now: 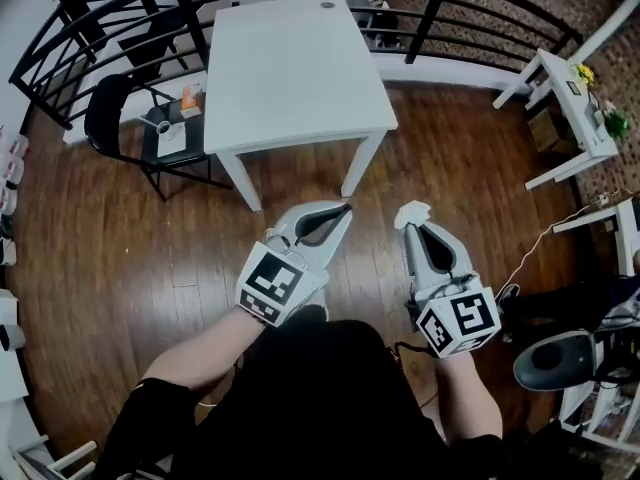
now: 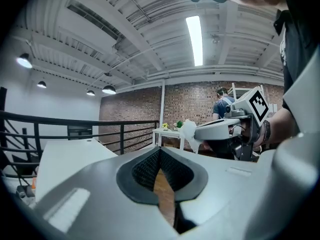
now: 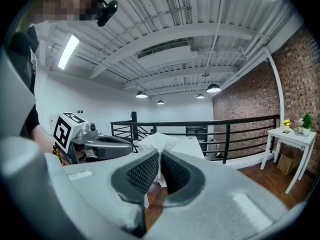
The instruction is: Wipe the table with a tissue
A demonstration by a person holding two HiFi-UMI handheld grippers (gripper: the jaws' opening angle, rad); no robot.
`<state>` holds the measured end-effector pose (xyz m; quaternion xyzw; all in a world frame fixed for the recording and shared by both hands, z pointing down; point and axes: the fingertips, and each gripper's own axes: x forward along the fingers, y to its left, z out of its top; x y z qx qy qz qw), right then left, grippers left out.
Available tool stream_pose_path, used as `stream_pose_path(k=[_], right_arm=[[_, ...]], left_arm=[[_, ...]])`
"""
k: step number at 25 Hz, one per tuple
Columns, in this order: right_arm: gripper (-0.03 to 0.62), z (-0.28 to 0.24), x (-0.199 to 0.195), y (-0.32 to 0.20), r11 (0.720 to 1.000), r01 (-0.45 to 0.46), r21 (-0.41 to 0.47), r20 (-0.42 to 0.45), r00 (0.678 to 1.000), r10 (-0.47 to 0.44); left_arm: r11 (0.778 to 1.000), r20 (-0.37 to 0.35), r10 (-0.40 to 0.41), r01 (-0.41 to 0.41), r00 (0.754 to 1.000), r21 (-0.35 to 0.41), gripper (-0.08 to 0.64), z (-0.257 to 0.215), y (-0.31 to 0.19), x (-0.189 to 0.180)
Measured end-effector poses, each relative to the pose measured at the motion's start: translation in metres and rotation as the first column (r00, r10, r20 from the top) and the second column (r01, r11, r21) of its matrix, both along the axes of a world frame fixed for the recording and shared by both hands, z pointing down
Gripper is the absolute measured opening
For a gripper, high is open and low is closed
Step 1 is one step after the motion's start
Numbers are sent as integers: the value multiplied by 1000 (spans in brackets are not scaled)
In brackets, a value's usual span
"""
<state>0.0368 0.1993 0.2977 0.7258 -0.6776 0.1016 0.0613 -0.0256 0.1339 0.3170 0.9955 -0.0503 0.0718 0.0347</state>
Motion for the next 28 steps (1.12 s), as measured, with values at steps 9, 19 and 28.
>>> stream_pose_path(k=[9, 19, 28], right_arm=[[6, -1, 42, -72, 995, 101, -18, -17, 995, -102], [6, 28, 82, -151, 966, 249, -72, 1, 968, -249], [6, 93, 141, -226, 905, 395, -155, 28, 918, -396]], left_arm=[[997, 17, -73, 73, 997, 2, 17, -3, -53, 33], [978, 53, -209, 209, 977, 5, 17, 12, -115, 66], [926, 139, -376, 377, 916, 25, 17, 58, -176, 115]])
